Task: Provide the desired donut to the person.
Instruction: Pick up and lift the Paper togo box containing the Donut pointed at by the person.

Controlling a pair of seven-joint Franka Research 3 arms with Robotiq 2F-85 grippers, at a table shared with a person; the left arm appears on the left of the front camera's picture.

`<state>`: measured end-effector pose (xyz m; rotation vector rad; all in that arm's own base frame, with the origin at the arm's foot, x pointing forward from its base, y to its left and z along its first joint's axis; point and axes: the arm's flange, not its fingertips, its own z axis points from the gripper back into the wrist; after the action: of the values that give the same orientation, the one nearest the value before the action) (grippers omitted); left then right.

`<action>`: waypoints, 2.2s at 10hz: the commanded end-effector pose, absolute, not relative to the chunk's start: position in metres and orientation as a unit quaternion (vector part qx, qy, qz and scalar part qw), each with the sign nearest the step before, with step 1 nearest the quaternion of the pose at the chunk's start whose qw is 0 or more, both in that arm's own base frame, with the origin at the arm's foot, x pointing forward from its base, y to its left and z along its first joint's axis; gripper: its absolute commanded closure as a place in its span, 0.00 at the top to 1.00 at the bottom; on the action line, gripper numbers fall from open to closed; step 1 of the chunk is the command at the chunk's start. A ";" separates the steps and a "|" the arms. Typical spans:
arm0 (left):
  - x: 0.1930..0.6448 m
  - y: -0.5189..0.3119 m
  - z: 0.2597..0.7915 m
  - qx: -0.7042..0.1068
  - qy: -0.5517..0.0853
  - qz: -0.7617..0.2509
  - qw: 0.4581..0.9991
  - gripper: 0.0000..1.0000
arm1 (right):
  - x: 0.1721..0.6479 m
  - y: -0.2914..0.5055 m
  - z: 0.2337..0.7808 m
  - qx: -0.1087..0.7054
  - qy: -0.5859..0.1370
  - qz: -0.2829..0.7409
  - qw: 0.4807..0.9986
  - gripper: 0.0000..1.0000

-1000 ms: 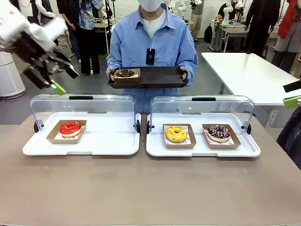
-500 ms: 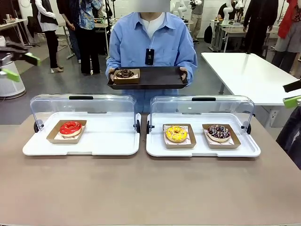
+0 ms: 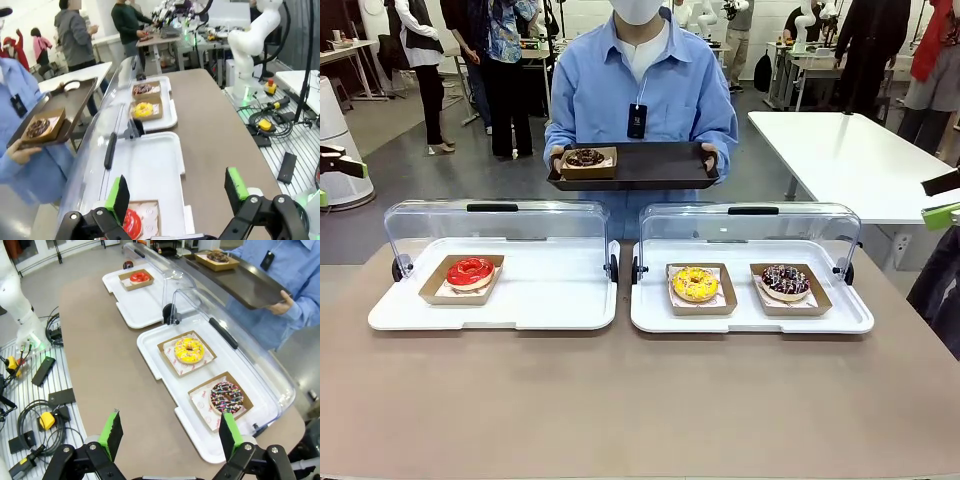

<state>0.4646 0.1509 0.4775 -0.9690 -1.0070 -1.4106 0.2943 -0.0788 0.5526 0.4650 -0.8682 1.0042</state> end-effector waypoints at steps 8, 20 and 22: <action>0.429 0.180 0.475 -0.364 -0.416 -0.609 0.569 1.00 | 0.297 -0.078 0.552 0.222 -0.407 0.464 0.755 1.00; 0.429 0.178 0.483 -0.370 -0.402 -0.613 0.570 1.00 | 0.297 -0.078 0.552 0.222 -0.407 0.464 0.755 1.00; 0.429 0.178 0.483 -0.370 -0.402 -0.613 0.570 1.00 | 0.297 -0.078 0.552 0.222 -0.407 0.464 0.755 1.00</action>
<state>0.4292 0.1753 0.4805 -0.8662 -0.9429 -1.4386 0.2943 -0.0788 0.5527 0.4650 -0.8682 1.0043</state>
